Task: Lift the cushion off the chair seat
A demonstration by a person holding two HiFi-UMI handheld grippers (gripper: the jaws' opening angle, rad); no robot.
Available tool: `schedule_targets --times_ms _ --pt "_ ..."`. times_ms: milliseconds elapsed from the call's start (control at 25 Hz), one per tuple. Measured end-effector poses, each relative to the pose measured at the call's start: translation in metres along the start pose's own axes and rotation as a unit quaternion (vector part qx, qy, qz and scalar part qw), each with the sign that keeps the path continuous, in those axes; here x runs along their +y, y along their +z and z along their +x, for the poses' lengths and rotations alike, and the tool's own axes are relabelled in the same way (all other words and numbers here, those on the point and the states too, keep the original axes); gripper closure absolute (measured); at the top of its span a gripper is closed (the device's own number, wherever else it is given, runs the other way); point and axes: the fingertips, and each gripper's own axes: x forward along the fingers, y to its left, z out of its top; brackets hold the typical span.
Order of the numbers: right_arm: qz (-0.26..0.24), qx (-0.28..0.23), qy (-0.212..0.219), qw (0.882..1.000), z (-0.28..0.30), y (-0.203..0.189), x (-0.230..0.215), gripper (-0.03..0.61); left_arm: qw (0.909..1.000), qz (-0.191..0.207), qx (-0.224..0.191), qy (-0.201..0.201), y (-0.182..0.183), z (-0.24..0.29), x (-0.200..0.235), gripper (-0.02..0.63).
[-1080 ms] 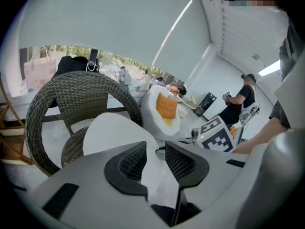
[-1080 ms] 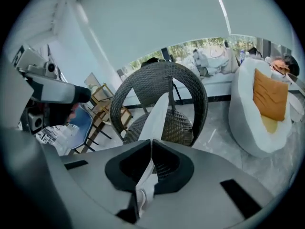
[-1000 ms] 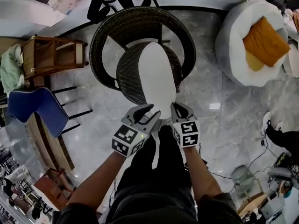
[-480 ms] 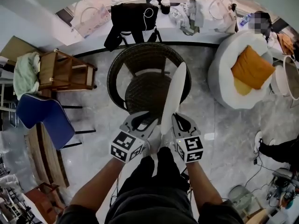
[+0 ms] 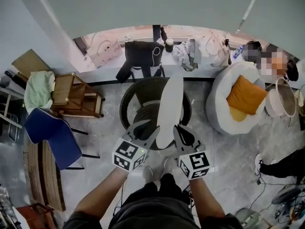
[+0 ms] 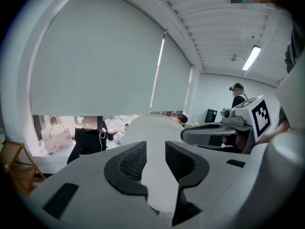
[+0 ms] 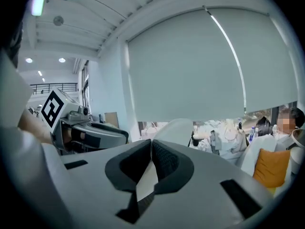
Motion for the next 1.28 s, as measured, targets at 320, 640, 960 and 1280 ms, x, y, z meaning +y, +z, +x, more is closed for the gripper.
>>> schedule_targets --times_ms 320,640,960,1280 --pt "-0.041 -0.085 0.012 0.996 -0.034 0.100 0.052 0.558 0.9943 0.043 -0.096 0.019 0.096 -0.085 -0.008 0.483" --pt "-0.076 -0.134 0.028 0.988 -0.063 0.155 0.097 0.558 0.9851 0.063 -0.158 0.025 0.137 -0.146 -0.013 0.483" --pt "-0.097 -0.158 0.040 0.982 -0.072 0.177 0.136 0.558 0.9797 0.064 -0.186 0.036 0.144 -0.185 -0.007 0.483" --pt "-0.097 -0.164 0.053 0.980 -0.068 0.182 0.152 0.558 0.9825 0.036 -0.178 0.042 0.120 -0.194 0.011 0.483"
